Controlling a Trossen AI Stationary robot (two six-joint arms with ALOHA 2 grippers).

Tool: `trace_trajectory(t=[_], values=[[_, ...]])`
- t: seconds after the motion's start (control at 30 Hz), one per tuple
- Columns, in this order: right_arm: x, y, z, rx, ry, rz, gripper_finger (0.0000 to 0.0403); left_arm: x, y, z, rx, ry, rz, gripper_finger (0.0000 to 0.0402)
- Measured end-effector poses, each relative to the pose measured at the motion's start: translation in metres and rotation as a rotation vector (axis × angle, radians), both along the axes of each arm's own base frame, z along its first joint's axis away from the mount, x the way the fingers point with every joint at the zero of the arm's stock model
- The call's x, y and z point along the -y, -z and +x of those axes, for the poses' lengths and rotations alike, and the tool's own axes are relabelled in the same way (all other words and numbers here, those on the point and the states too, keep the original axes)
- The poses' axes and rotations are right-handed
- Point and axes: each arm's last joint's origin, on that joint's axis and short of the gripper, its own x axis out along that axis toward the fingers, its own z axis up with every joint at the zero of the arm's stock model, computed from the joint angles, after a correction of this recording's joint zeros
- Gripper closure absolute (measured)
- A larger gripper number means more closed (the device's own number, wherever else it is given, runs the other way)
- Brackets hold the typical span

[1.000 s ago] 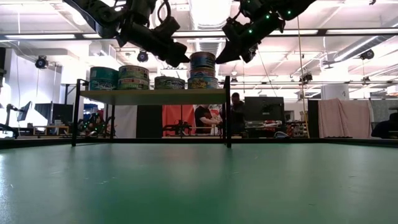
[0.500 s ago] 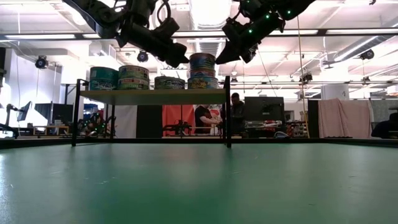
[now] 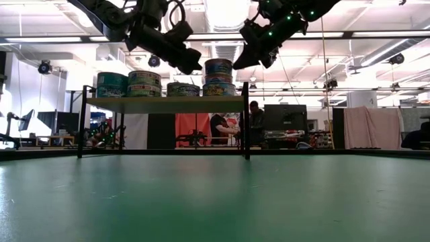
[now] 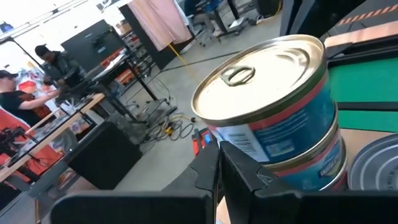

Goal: Stack canned seafood by type on shelf
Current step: Stack the center blue tuna can on top of the blue tuna can on the shelf

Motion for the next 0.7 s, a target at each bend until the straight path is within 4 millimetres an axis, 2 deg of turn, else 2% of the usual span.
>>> trace_trajectory(t=[0.27,0.47,0.7], values=[[0.002,0.000,-0.001,-0.015,0.046,-0.022,0.0390,0.008,-0.009,-0.007,-0.015,0.009,-0.011,0.0401],[0.002,0.000,-0.001,-0.015,0.046,-0.022,0.0390,0.014,0.001,-0.002,-0.069,0.205,-0.081,0.0401],[0.002,0.000,-0.001,-0.015,0.045,-0.022,0.0390,0.011,0.004,0.002,-0.052,0.194,-0.068,0.0401]])
